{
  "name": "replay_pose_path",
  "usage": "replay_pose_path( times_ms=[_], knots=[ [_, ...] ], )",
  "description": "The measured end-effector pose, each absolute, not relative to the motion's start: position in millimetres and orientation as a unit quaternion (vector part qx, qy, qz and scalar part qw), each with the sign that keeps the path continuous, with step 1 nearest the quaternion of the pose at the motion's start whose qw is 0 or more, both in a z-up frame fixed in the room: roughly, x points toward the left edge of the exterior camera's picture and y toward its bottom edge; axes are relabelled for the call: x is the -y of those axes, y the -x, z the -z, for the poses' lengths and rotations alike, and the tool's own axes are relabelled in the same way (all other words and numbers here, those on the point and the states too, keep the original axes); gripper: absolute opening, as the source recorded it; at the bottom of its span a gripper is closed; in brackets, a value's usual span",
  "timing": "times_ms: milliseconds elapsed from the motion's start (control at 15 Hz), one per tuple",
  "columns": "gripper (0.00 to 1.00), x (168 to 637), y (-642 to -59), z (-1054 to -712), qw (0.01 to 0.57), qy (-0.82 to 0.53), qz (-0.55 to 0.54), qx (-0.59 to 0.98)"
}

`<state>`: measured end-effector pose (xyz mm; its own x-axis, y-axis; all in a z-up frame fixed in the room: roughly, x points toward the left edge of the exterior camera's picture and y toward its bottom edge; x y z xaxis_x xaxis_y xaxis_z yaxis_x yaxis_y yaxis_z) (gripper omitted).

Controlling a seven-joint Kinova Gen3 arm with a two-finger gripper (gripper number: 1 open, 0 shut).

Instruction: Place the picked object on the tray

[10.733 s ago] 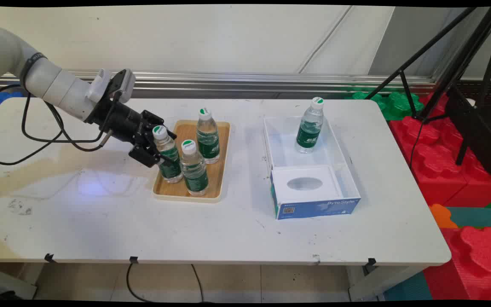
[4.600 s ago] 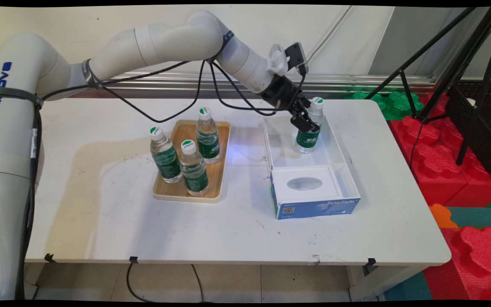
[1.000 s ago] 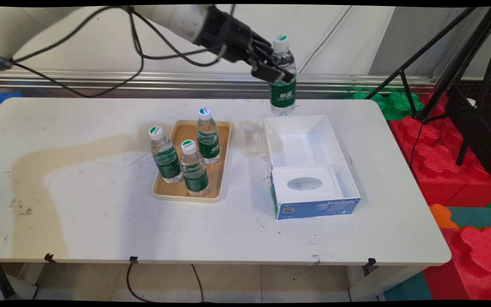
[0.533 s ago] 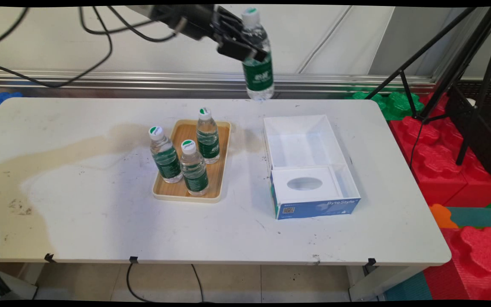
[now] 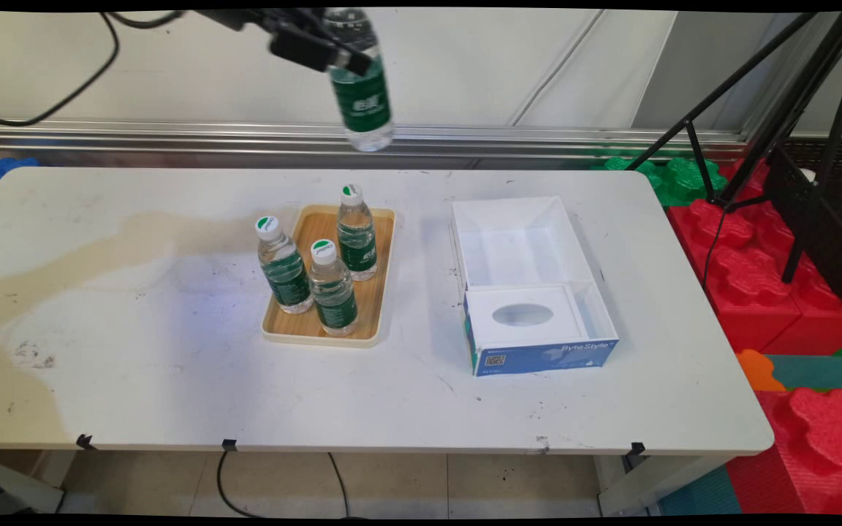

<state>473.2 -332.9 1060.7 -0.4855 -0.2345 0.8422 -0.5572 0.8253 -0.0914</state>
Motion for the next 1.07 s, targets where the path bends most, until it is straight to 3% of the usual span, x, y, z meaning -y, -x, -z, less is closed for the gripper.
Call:
replay_pose_path(
  times_ms=[533, 1067],
  knots=[
    [0.0, 302, -532, -1064, 0.397, -0.234, -0.183, 0.869],
    [0.0, 299, -568, -1030, 0.354, -0.237, -0.178, 0.887]
  ],
)
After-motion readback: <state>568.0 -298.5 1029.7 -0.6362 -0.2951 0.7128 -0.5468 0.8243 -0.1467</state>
